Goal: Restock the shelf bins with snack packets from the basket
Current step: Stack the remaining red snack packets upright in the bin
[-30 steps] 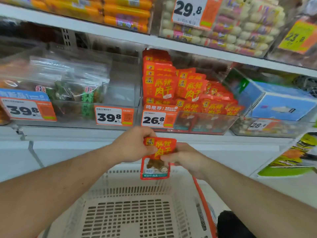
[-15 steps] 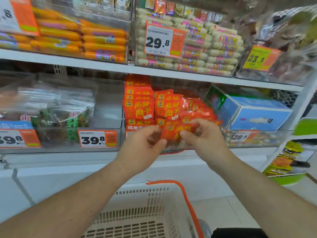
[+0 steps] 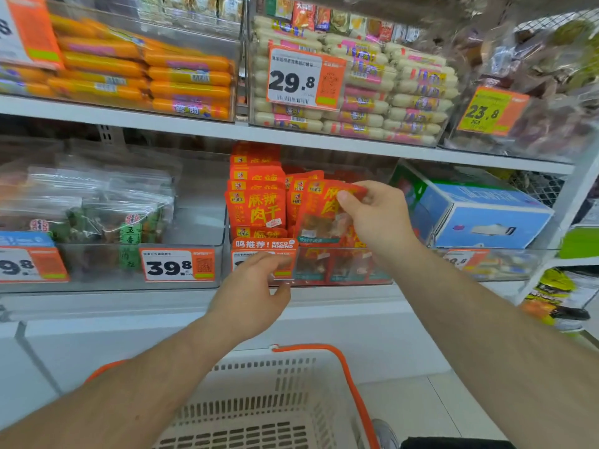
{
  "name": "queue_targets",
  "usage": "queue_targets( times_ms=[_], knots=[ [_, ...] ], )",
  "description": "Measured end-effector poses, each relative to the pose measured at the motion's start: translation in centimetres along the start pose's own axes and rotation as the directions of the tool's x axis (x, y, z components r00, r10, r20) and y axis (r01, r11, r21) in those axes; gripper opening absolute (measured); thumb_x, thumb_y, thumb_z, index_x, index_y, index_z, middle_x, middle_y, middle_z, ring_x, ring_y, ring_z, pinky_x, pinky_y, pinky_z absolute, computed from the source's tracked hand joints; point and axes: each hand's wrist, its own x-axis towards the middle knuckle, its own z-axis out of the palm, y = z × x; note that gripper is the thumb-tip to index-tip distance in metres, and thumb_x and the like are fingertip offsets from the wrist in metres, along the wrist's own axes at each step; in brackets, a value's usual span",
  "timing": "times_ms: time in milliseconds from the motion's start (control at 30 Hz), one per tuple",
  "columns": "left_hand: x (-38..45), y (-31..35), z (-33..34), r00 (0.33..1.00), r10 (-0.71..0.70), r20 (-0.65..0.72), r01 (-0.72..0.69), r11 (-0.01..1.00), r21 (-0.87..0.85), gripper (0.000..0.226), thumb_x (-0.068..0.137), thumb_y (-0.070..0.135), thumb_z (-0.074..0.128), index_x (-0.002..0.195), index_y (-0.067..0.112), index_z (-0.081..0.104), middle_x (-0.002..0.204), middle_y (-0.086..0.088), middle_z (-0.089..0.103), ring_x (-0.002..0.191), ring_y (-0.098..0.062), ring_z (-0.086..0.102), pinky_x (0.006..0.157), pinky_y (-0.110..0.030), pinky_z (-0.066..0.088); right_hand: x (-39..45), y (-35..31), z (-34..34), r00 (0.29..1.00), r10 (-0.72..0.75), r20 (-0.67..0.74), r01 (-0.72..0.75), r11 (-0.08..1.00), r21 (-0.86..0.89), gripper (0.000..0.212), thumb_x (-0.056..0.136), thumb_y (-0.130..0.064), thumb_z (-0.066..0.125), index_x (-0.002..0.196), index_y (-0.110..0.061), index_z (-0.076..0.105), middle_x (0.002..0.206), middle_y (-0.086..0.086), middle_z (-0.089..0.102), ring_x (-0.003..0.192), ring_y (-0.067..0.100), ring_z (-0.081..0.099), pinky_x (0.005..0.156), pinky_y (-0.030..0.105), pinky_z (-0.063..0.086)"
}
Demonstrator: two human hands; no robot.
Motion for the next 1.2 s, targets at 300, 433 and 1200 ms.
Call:
queue_targets(
  times_ms=[300,433,1200],
  knots=[
    [1.2,0.7,0.1,0.988,-0.083,0.129,0.068,0.991,0.114,0.073,0.094,0.030,0.057,0.152,0.045,0.015,0.126,0.010,0.051,0.087,-0.013,0.051,0.081,-0.034,0.053,0.0,1.5,0.9,0.995,0.015,0.097,0.002,0.985,-0.173,0.026,0.096,-0.035,0.060,0.114,-0.017,0.066,0.091,0.001,0.072,0.070,0.007,0.070,0.074,0.030,0.057],
    [1.5,1.0,0.5,0.987,-0.106,0.120,0.094,0.990,0.102,0.075,0.093,0.031,0.058,0.152,0.046,0.014,0.125,0.007,0.052,0.102,-0.017,0.056,0.086,-0.040,0.054,0.5,1.1,1.2,0.992,0.027,0.121,-0.001,0.977,-0.211,0.025,0.096,-0.036,0.060,0.113,-0.018,0.066,0.095,0.000,0.072,0.076,0.010,0.070,0.066,0.025,0.054],
    [2.9,1.9,0.6,0.979,-0.143,0.148,0.140,0.990,0.033,0.079,0.095,0.026,0.058,0.154,0.040,0.008,0.119,0.007,0.057,0.105,-0.012,0.054,0.086,-0.031,0.053,0.5,1.1,2.0,0.984,0.120,0.132,-0.093,0.977,-0.193,0.025,0.096,-0.037,0.060,0.117,-0.026,0.055,0.102,-0.006,0.066,0.086,0.012,0.067,0.061,0.023,0.052]
  ],
)
